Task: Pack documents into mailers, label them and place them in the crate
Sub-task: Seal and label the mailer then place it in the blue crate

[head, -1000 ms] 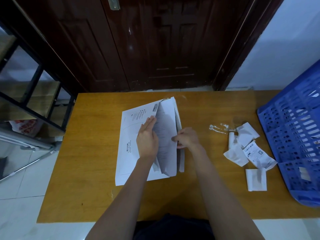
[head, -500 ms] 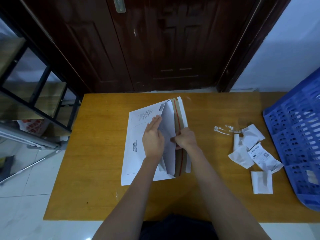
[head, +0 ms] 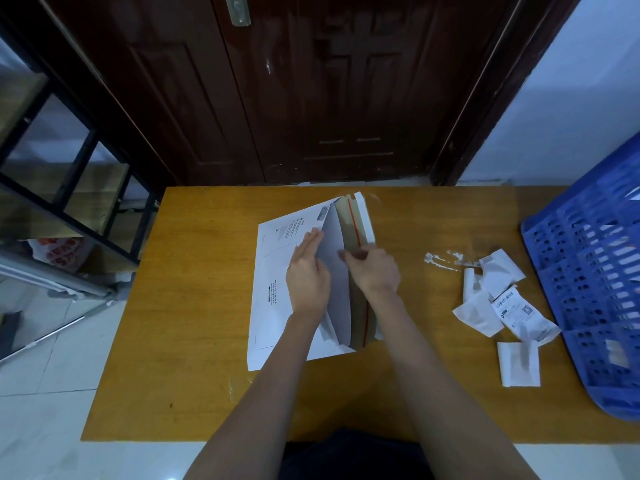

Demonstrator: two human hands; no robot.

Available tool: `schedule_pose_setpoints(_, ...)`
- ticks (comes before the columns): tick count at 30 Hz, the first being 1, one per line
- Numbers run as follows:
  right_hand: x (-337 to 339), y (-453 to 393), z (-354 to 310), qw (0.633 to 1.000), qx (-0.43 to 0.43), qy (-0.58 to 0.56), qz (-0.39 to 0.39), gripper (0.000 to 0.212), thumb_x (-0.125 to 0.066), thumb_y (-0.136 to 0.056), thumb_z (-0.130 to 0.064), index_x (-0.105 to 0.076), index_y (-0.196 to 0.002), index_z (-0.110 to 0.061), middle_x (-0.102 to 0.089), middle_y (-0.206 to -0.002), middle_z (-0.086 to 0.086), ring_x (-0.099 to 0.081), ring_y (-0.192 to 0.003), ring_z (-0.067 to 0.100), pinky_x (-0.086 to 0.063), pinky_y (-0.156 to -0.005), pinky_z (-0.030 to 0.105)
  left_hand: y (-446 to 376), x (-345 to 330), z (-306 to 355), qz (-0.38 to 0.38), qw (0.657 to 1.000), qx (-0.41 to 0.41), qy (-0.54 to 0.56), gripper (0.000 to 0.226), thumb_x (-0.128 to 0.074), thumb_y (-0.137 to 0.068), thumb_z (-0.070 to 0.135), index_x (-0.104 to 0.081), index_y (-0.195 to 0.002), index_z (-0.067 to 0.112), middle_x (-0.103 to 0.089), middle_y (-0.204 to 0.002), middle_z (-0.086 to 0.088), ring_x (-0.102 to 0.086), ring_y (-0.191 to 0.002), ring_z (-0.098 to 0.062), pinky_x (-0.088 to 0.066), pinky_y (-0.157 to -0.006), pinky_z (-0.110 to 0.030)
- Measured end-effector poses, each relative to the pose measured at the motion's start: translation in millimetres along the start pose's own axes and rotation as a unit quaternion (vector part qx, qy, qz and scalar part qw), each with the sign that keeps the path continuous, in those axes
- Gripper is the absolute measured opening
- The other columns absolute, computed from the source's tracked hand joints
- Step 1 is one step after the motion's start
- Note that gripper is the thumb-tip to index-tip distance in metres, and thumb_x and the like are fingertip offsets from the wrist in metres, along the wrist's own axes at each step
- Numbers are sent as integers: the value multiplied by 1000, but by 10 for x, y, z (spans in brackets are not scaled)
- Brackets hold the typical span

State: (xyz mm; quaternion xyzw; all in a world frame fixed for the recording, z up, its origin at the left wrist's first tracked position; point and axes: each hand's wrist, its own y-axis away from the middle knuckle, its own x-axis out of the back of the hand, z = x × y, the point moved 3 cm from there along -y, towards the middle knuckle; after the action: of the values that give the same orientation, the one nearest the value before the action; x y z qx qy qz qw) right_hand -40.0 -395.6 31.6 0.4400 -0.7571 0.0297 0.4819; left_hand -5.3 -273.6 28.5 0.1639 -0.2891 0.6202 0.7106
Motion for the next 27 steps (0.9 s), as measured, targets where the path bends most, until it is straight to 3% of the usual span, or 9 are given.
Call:
schedule_pose_setpoints(2,67,-35,55,997,-10,7,82,43,-64,-84,-35,-52,-118,-11,-48,-121,10,-50,-112,30,-45,-82,37,3,-8,10,6,1000,6,6,48,-47,-91,-7,-54,-134,14,-51,-140,1,-46,-132,-17,-43,-106,-34)
schedule_pose_setpoints(4,68,-81,135,996,-53,36,54,50,-62,-84,-22,-41,-127,-7,-42,-130,14,-43,-120,33,-43,-91,41,4,-21,34,13,1000,10,6,50,-47,-90,-9,-53,-134,14,-51,-140,1,-44,-133,-16,-38,-106,-28)
schedule_pose_setpoints(6,51,-116,188,997,-82,9,-3,45,-57,-87,-16,-44,-130,-8,-51,-129,13,-50,-118,33,-46,-91,39,-5,-49,50,1,1000,25,7,50,-48,-90,-8,-52,-135,14,-49,-142,2,-41,-135,-14,-34,-105,-22)
schedule_pose_setpoints(9,58,-181,193,999,-23,18,-17,42,-51,-87,-10,-55,-127,-20,-60,-123,11,-56,-114,31,-48,-92,39,-52,-129,36,-81,996,38,-10,45,-57,-90,7,-54,-135,16,-46,-145,1,-39,-136,-15,-33,-107,-24)
schedule_pose_setpoints(11,92,-243,155,998,26,63,-9,45,-50,-87,-8,-54,-129,-24,-61,-124,10,-54,-118,30,-41,-102,43,-77,-149,8,-117,992,55,-3,37,-62,-88,19,-61,-126,20,-49,-142,1,-43,-132,-15,-37,-104,-28)
schedule_pose_setpoints(13,154,-291,99,994,51,100,-6,50,-50,-89,-8,-48,-136,-28,-61,-127,9,-53,-122,28,-27,-111,43,-91,-130,-27,-111,992,57,8,29,-61,-89,17,-65,-118,20,-53,-136,1,-48,-126,-15,-42,-96,-25)
schedule_pose_setpoints(17,213,-397,-25,979,97,179,-1,46,-50,-95,-13,-47,-136,-33,-66,-119,7,-58,-114,26,-18,-113,42,-88,-92,-138,-95,994,39,-41,31,-57,-89,5,-64,-116,18,-54,-128,1,-49,-120,-14,-39,-85,-14)
schedule_pose_setpoints(23,73,-483,-174,951,184,245,-36,47,-45,-92,-5,-53,-129,-32,-68,-110,6,-60,-106,24,-25,-105,39,-54,-169,-299,-182,970,-11,-161,52,-69,-78,8,-55,-128,18,-43,-137,-1,-42,-122,-20,-45,-99,-31)
schedule_pose_setpoints(27,-56,-529,-156,945,197,253,-64,50,-45,-91,-2,-52,-131,-31,-68,-110,6,-58,-111,23,-23,-108,39,-54,-195,-390,-209,951,-30,-228,62,-72,-78,16,-48,-135,21,-40,-140,1,-36,-125,-22,-37,-103,-32)
